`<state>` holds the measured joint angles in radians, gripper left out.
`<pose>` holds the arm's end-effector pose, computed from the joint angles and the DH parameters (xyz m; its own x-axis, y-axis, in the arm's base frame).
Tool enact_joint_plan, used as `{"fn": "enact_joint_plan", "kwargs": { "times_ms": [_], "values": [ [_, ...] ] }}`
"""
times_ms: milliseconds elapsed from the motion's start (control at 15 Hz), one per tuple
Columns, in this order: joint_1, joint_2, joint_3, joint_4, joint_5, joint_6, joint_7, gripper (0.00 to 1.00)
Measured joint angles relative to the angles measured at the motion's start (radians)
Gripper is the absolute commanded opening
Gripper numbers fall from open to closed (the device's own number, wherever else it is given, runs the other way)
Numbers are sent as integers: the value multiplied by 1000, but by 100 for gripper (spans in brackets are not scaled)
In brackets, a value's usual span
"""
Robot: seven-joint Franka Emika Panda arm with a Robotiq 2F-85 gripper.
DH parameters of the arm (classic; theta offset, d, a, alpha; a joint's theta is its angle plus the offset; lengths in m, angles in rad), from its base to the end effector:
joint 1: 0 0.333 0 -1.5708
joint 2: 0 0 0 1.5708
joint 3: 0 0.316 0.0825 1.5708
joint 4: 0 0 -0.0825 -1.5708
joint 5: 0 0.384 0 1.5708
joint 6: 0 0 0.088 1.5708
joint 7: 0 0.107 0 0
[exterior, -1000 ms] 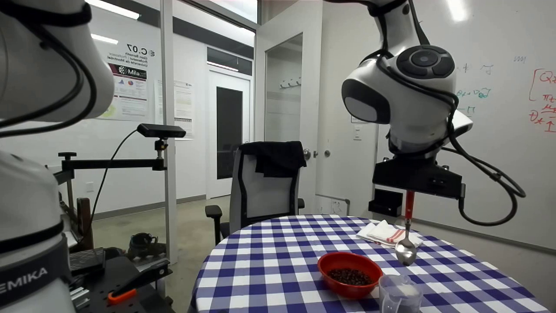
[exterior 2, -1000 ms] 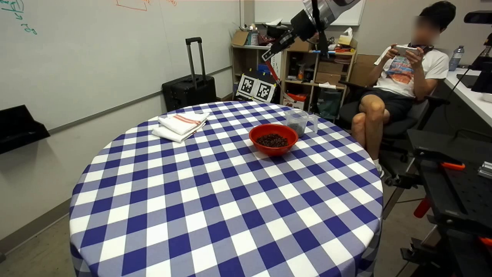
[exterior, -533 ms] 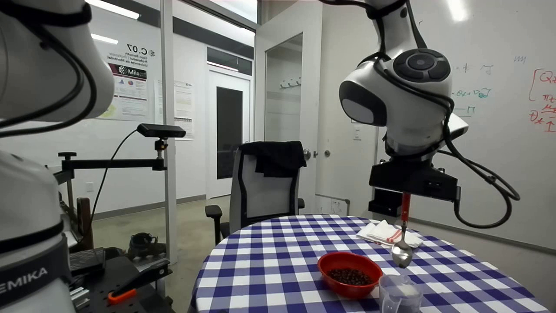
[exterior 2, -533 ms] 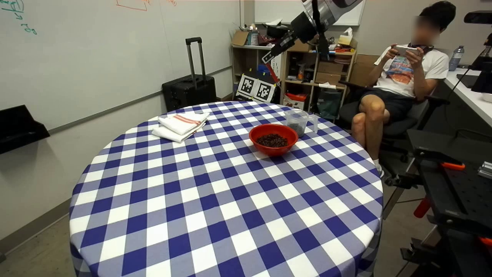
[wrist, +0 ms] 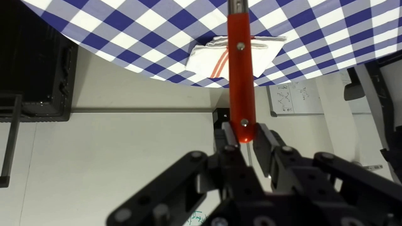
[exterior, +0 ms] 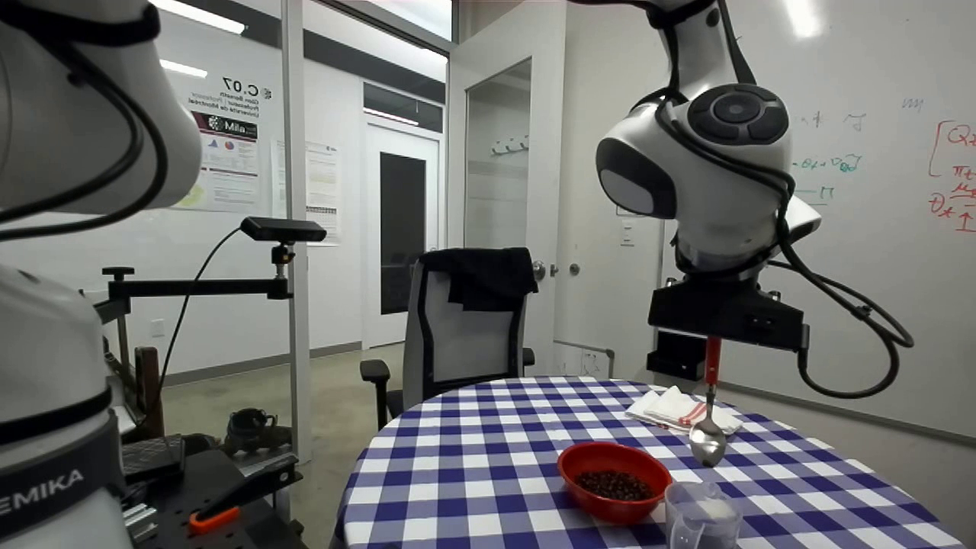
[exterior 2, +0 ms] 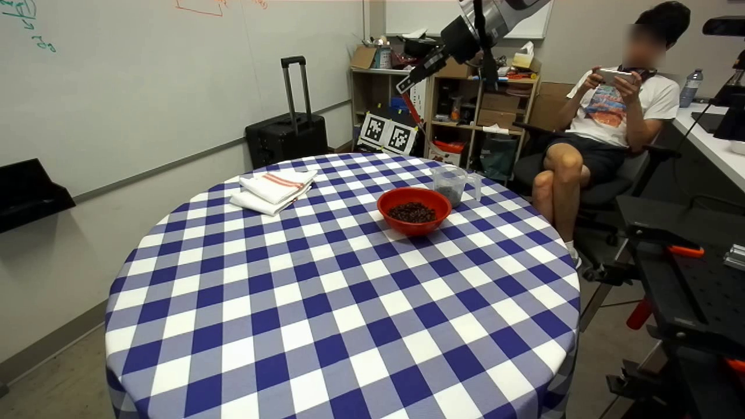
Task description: Put a spoonful of the things in the red bowl into the jug
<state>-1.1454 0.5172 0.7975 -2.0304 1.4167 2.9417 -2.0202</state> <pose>0.5321 -0.2822 0.2624 0.6311 0.0534 0.7738 0.1520 -0.9868 -0.0559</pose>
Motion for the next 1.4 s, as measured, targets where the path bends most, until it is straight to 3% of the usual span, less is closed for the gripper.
{"fn": "enact_joint_plan", "kwargs": {
  "times_ms": [1400],
  "values": [
    [-116,0,68,-2,166,-85,-166,5]
  ]
}}
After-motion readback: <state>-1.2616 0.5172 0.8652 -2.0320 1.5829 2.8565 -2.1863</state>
